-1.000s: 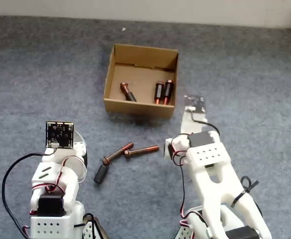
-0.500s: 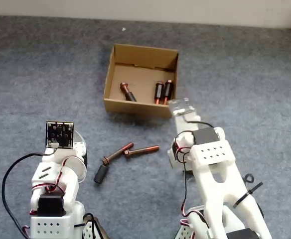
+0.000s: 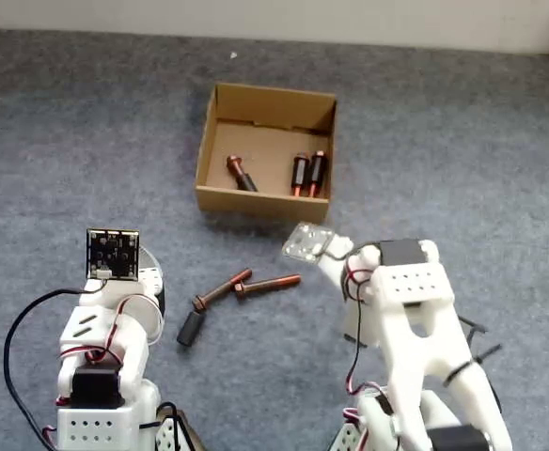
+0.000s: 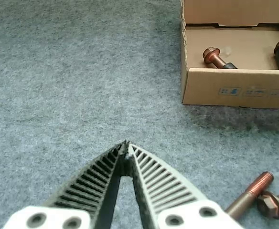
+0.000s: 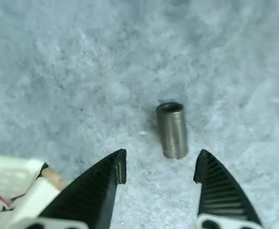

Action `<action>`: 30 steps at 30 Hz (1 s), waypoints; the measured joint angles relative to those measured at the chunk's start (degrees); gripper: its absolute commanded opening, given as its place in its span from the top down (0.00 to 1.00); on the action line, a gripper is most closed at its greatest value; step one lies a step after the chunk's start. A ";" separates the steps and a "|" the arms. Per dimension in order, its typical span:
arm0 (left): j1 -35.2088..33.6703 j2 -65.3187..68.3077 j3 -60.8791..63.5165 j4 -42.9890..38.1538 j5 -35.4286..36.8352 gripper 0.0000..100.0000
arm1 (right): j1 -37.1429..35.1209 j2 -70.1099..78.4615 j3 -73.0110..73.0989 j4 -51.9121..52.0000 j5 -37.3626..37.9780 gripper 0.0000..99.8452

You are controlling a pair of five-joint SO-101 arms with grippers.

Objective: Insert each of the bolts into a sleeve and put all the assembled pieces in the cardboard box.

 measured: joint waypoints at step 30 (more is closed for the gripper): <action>0.00 0.00 0.00 0.00 0.00 0.99 | 3.16 17.67 1.49 -18.81 0.97 0.85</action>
